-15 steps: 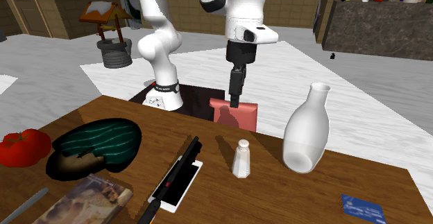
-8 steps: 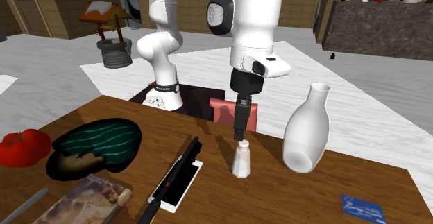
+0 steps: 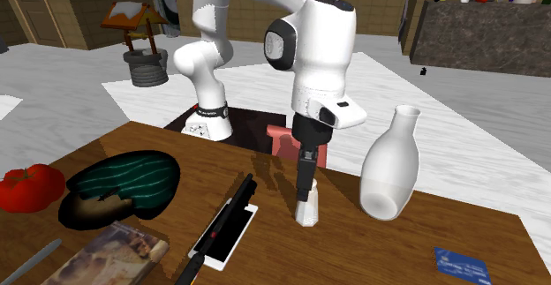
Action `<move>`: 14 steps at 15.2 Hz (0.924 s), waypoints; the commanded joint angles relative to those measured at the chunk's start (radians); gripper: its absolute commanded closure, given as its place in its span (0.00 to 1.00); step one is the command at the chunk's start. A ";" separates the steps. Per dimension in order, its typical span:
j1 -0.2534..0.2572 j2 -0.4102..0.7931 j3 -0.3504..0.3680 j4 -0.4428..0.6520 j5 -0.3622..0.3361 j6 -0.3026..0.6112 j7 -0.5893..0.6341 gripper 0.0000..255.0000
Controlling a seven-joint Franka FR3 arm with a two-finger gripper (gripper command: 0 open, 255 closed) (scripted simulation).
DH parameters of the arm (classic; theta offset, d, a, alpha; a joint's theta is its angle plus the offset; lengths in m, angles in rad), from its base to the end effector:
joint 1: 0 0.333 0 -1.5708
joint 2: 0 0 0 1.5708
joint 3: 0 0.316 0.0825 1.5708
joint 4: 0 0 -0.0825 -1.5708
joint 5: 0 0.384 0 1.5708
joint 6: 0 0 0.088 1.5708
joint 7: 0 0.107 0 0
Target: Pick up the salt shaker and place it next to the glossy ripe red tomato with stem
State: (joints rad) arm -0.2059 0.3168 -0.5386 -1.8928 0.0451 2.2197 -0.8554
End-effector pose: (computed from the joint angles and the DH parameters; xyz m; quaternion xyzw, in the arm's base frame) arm 0.4715 -0.4067 0.3646 0.9962 0.0554 -0.0247 0.0629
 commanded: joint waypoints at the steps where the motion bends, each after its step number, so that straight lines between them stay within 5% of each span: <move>1: -0.003 0.007 0.001 -0.002 0.004 0.009 -0.004 0.00; 7: -0.003 0.007 0.001 -0.002 0.004 0.009 -0.003 0.00; 8: -0.003 0.007 0.001 -0.002 0.004 0.009 -0.003 1.00; 14: -0.003 0.007 0.001 -0.002 0.004 0.009 -0.003 1.00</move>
State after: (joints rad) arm -0.2089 0.3231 -0.5376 -1.8950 0.0491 2.2288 -0.8589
